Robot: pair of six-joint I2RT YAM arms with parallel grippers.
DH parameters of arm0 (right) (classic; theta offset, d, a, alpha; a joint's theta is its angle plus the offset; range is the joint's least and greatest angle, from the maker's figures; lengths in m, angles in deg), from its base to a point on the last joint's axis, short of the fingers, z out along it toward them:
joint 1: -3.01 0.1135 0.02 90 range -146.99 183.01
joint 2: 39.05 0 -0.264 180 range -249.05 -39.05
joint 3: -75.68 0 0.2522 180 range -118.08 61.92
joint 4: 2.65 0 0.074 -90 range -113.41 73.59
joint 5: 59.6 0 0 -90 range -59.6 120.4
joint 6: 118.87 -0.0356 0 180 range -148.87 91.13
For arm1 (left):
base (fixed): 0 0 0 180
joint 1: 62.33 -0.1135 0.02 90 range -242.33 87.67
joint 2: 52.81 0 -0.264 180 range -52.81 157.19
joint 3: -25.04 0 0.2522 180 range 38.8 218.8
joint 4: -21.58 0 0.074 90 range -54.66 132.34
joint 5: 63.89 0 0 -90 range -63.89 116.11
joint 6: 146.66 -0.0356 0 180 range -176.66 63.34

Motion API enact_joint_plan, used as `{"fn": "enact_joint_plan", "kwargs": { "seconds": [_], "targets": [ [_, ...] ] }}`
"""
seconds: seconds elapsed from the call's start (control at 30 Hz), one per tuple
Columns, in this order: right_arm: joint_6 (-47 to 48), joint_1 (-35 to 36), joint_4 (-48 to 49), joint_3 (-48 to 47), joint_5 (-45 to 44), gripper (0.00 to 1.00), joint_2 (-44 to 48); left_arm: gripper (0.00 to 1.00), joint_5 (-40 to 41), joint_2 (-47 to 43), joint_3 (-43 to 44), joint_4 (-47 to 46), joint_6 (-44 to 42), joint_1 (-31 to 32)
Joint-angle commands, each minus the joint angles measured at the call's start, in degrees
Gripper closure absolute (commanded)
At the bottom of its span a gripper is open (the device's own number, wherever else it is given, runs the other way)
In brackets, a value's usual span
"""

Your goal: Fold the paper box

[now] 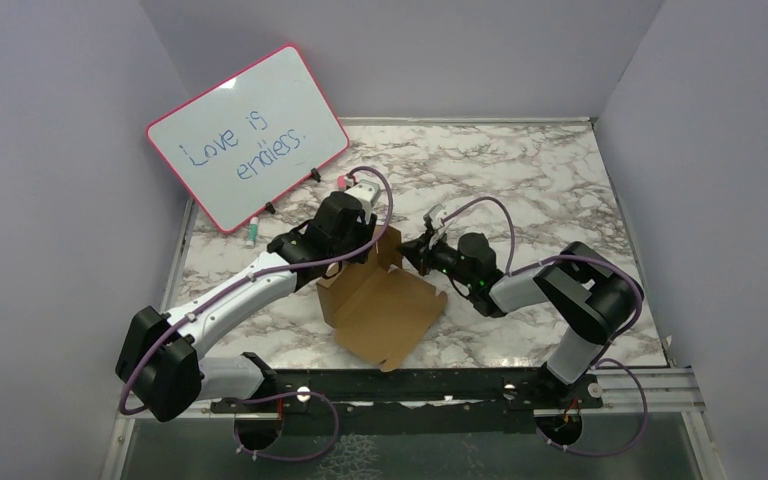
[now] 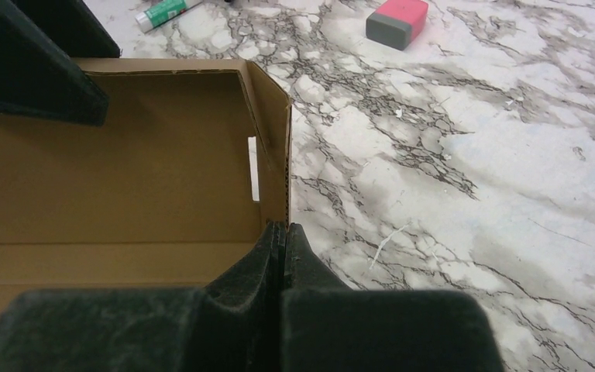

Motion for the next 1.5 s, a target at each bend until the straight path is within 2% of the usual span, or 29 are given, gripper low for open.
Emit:
{"fn": "enact_joint_plan", "kwargs": {
  "seconds": [0.0, 0.2, 0.4, 0.7, 0.87, 1.07, 1.33, 1.47],
  "targets": [
    [-0.6, 0.5, 3.7, 0.2, 0.6, 0.99, 1.3, 0.63, 3.3, -1.2, -0.9, -3.0, -1.8, 1.0],
    [0.4, 0.5, 3.2, -5.0, 0.5, 0.99, -0.1, 0.62, 8.6, 0.1, -0.6, -5.4, -3.6, 4.6],
    [2.6, 0.5, 2.8, -7.3, 0.3, 0.99, -1.8, 0.62, 13.1, 0.2, -4.0, -12.9, -6.8, 6.8],
    [-1.5, 0.5, 6.6, -2.2, 1.3, 0.99, -4.6, 0.62, 13.7, 3.0, -7.3, -17.4, -4.7, 6.8],
    [-3.9, 0.5, 5.5, -0.8, 0.6, 0.99, -3.9, 0.62, 13.0, 3.3, -8.0, -18.2, -4.1, 6.8],
    [-1.0, 0.5, 7.8, 0.7, -4.1, 0.99, -4.1, 0.53, 10.4, -0.7, -8.7, -19.2, -2.8, 6.8],
    [2.8, 0.5, 8.4, 0.5, -5.6, 0.99, -3.0, 0.31, 9.2, -7.6, -6.7, -14.4, 1.1, 6.3],
    [3.5, 0.5, 8.8, 0.4, -4.5, 0.99, -3.4, 0.28, 8.3, -10.7, -7.7, -15.0, 3.7, 3.7]
  ]
}}
